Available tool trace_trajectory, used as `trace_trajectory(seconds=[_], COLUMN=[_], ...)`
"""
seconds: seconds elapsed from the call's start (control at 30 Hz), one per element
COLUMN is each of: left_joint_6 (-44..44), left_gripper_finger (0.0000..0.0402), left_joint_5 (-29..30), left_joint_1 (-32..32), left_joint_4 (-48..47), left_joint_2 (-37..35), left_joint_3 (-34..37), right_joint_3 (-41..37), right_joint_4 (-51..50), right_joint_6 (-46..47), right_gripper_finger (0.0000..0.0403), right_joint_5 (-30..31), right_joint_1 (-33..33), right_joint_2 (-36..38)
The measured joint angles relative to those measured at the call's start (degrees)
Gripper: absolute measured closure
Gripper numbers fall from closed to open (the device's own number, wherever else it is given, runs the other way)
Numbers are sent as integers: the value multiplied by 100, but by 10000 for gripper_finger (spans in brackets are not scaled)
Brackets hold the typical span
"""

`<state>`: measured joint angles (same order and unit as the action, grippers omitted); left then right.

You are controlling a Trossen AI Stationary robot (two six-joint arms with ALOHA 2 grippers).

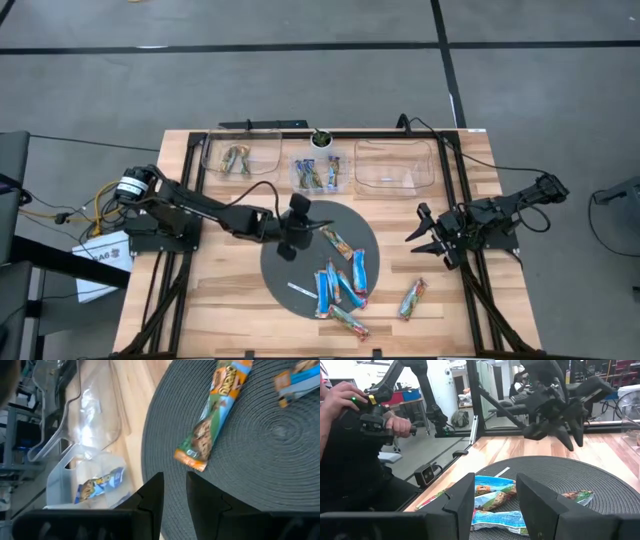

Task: Pick and place Granola Bars by type
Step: Put the yellow granola bar into the left transparent bin

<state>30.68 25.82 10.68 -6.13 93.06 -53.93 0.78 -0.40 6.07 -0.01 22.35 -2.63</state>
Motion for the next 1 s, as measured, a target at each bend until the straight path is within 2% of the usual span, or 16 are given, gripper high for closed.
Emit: trace_trajectory(seconds=[0.13,0.83,1.0], left_joint_6=[52,426,567], left_gripper_finger=[327,326,314], left_joint_5=[18,57,-10], left_joint_1=[-56,-44,-18], left_joint_4=[-123,-1228,-1430], left_joint_2=[202,1875,2070], left_joint_3=[-146,-2150,-2392], right_joint_3=[0,0,0], right_joint_4=[0,2,2], right_joint_6=[0,0,0], right_gripper_finger=[264,265,264], right_joint_5=[1,2,2], right_joint_1=[-1,0,0], right_joint_2=[2,2,1])
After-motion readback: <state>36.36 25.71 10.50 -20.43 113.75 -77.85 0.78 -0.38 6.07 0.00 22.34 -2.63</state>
